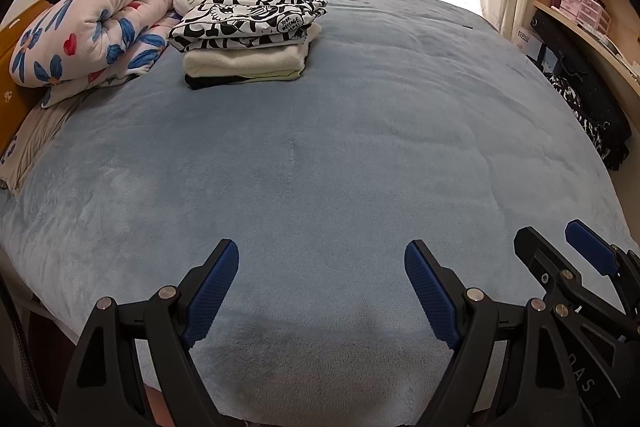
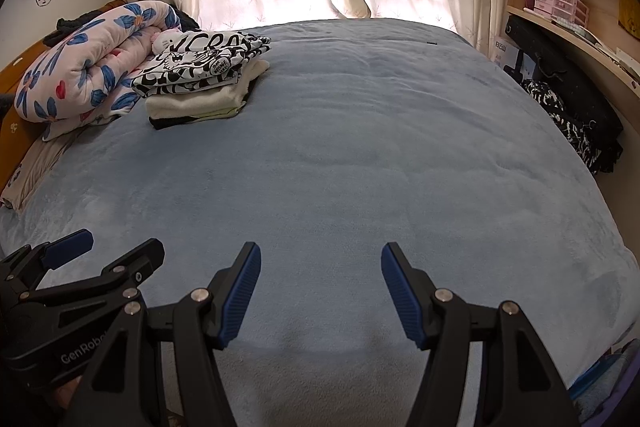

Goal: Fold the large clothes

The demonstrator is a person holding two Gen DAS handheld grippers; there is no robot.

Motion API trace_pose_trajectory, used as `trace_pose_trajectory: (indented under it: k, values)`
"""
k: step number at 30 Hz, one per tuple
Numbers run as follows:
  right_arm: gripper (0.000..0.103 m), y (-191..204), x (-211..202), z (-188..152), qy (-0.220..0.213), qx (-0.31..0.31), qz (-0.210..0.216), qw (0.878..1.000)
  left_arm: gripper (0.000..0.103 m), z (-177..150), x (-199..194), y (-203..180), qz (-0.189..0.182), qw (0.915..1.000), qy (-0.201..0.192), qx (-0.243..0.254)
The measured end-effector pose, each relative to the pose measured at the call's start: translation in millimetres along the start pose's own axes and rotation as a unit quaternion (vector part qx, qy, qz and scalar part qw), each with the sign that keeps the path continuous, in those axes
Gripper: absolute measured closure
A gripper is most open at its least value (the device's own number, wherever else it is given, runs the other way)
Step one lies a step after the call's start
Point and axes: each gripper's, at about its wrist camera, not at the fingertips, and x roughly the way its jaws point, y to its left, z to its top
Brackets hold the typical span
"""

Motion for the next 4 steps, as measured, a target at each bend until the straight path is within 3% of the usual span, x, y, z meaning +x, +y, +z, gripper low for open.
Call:
trace_pose_trajectory:
  k: [4]
  values:
    - [0.04,-1.0,0.8,-0.8,0.001,0.0,0.0,1.0,0.019,0.8,2.1,1.0,0.0,1.0,0.002,0.001]
